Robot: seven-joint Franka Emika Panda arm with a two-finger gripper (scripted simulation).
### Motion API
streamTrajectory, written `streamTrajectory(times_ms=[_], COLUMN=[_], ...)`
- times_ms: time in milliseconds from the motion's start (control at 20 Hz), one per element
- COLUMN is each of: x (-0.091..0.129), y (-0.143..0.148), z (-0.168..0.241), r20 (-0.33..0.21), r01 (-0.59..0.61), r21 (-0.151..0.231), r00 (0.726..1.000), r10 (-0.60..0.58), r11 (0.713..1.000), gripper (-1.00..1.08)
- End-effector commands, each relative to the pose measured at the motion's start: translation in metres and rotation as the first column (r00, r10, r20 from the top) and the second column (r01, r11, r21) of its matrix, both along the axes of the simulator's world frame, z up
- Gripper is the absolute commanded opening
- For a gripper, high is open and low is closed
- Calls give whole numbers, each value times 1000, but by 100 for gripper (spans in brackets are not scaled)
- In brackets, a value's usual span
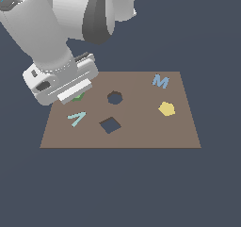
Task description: Insert a designated object into the corresponding slot on a board.
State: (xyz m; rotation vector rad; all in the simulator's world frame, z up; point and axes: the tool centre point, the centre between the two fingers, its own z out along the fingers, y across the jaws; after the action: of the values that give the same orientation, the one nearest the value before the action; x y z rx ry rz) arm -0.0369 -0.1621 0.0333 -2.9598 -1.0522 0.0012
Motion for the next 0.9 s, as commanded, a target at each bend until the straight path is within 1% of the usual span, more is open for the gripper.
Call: streamTrajectory(times_ms=[0,150,300,500,600,700,850], x=[3,7,13,21,26,32,39], y=[0,1,2,5,8,11,16], z=[0,1,1,1,2,2,2], r20=[1,1,1,1,1,1,1], r01=[-37,-99,-174,-297,-366,-439,-555], r21=[0,0,0,-1,-1,-1,-1], r00=[999,995,985,955,931,898,832], r10=[37,99,174,297,366,439,555], r11=[999,995,985,955,931,898,832], gripper=[-100,-100,-100,-100,-100,-100,-100])
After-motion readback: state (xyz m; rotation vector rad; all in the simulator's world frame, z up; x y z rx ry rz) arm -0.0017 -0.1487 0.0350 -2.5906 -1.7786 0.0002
